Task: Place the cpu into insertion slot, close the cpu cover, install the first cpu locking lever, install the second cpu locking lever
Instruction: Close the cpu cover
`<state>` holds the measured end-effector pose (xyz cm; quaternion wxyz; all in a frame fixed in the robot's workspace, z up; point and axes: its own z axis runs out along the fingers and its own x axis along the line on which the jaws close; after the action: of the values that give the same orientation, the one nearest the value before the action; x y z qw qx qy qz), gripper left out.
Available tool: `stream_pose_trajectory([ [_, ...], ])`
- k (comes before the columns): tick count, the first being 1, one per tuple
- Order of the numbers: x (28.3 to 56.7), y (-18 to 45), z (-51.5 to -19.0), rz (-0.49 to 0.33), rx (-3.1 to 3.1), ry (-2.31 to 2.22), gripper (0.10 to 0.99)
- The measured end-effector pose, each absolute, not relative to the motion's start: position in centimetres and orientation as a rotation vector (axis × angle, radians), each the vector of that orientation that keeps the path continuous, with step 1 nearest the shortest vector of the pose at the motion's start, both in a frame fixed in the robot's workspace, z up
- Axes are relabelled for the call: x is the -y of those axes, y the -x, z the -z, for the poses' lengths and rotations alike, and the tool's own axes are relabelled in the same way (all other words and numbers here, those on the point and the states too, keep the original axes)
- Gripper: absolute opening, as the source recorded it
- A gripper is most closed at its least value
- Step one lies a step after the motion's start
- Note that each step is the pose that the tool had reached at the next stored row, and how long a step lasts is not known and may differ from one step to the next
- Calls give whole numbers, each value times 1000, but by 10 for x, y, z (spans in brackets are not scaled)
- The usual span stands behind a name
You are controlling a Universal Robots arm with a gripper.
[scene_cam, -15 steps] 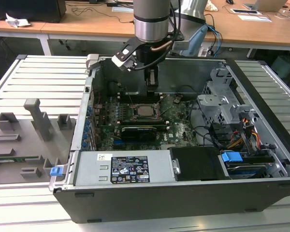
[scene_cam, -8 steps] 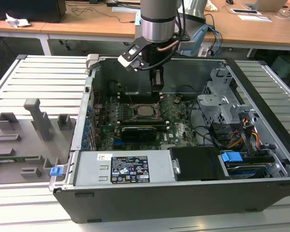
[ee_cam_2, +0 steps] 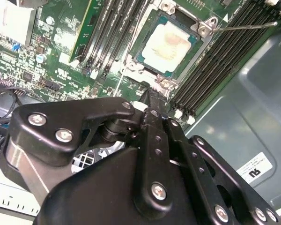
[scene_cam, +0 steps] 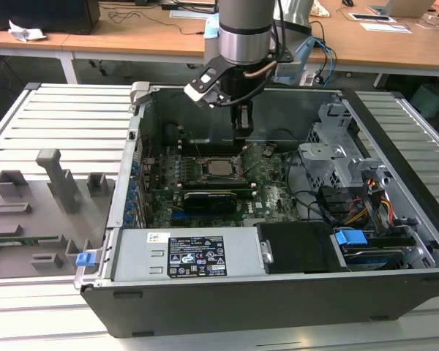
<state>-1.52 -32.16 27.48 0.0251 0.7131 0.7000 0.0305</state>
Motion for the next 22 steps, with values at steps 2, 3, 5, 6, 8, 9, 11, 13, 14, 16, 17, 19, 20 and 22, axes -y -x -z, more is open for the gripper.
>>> stream_pose_trajectory([
  [2, 322, 14, -275, -94, -2165, -2205, 106],
  [3, 322, 14, -275, -94, -2164, -2205, 106],
  [5, 322, 13, -275, -94, -2165, -2205, 106],
  [6, 322, 9, -275, -94, -2164, -2205, 106],
  [8, 322, -3, -275, -93, -2165, -2206, 106],
  [9, 322, -8, -274, -92, -2165, -2206, 106],
  [11, 321, -14, -274, -92, -2165, -2206, 106],
  [13, 321, -18, -273, -92, -2166, -2206, 106],
  [14, 321, -22, -272, -92, -2167, -2205, 106],
  [16, 321, -25, -270, -92, -2168, -2203, 106],
  [17, 321, -27, -270, -92, -2169, -2203, 106],
  [19, 321, -31, -269, -90, -2170, -2203, 106],
  [20, 320, -33, -269, -89, -2170, -2203, 106],
  [22, 320, -35, -268, -89, -2174, -2200, 106],
])
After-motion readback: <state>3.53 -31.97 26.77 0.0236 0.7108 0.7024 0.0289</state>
